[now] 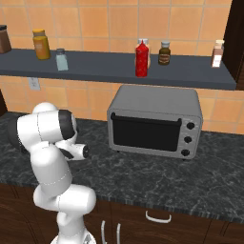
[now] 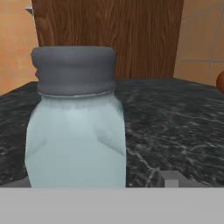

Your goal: Put the shaker and condiment bottle from the counter next to their counterparts in the cabinet.

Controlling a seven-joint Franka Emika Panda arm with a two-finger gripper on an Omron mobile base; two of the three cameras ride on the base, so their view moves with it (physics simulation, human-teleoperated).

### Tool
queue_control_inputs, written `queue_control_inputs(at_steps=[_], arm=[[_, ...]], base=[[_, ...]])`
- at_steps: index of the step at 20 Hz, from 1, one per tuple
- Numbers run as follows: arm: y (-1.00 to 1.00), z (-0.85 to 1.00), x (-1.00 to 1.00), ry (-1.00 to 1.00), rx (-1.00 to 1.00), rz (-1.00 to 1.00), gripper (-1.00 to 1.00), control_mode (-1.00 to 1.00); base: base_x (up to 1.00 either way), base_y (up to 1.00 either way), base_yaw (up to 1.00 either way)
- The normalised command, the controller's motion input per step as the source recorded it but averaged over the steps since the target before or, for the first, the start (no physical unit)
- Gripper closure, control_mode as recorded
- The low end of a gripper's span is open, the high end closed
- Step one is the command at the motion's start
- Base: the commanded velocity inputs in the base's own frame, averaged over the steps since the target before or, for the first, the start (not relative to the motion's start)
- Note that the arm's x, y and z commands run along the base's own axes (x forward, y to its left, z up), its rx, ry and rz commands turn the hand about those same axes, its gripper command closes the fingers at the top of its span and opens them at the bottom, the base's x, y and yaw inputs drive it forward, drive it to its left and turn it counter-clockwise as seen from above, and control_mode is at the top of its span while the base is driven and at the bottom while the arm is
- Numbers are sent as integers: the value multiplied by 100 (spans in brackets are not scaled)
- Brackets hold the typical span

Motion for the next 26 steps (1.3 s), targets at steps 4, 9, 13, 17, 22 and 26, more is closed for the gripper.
queue_control_inputs(at_steps=[4, 9, 13, 17, 22, 26], arm=[[31, -23, 5, 0, 3, -3, 100, -100], [14, 16, -18, 0, 13, 0, 100, -100], [9, 79, -32, 0, 14, -7, 100, -100], [0, 95, -44, 14, 9, -19, 100, -100], [0, 80, -65, 28, 0, -30, 100, -100], [0, 77, -70, 28, 0, -30, 100, -100]], base=[[0, 0, 0], [0, 0, 0], [0, 0, 0], [0, 0, 0], [0, 0, 0], [0, 0, 0]])
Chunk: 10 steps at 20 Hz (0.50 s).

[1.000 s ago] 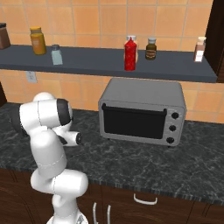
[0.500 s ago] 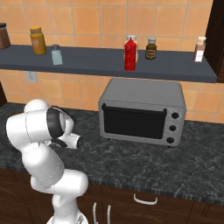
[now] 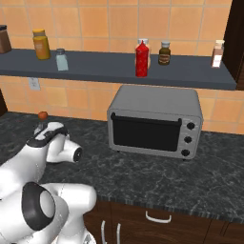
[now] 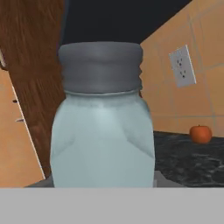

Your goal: Put the shaker and condiment bottle from the counter next to their counterparts in the cabinet.

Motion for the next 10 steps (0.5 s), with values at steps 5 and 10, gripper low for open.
queue_control_inputs(at_steps=[5, 10], arm=[[2, 82, -42, 3, 2, -15, 100, -100], [0, 69, -61, 1, -9, -24, 100, -100]], base=[[0, 0, 0], [0, 0, 0]])
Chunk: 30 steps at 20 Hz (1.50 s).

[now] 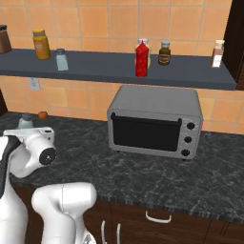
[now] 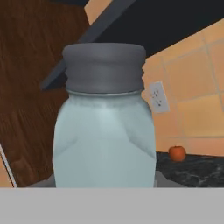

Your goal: Put the shaker and condiment bottle from the counter next to their counterparts in the cabinet.

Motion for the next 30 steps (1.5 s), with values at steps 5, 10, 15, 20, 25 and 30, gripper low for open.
queue_control_inputs(at_steps=[5, 10, 15, 20, 25, 30], arm=[[-2, 56, -62, 0, -14, -25, 100, -100], [-22, 71, -50, 10, -10, -23, 100, -100], [-22, 71, -51, 11, -8, -24, 100, -100], [-24, 74, -48, 11, -8, -23, 100, -100], [-28, 74, -50, 10, -7, -23, 100, -100], [-23, 80, -44, 9, -8, -20, 100, -100]], base=[[0, 0, 0], [0, 0, 0], [0, 0, 0], [0, 0, 0], [0, 0, 0], [0, 0, 0]])
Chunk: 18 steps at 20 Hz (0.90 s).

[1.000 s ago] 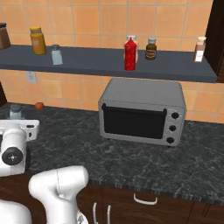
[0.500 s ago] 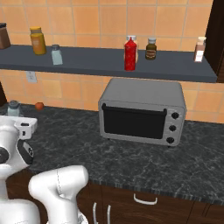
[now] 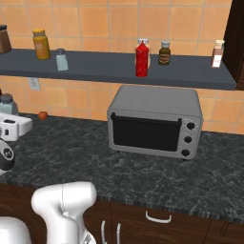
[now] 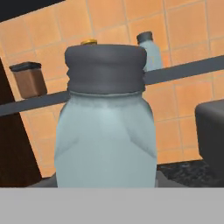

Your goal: Put the shaker and condiment bottle from the counter next to their counterparts in the cabinet.

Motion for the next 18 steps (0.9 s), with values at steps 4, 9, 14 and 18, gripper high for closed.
queue_control_inputs(at_steps=[4, 9, 14, 18], arm=[[-18, 74, -39, 7, -5, -19, 100, -100], [-6, 63, 23, 4, -2, -8, 100, -100], [-20, 56, 44, 0, -2, -5, 100, -100], [-12, 10, 27, -13, -13, -1, 100, -100]], base=[[0, 0, 0], [0, 0, 0], [0, 0, 0], [0, 0, 0]])
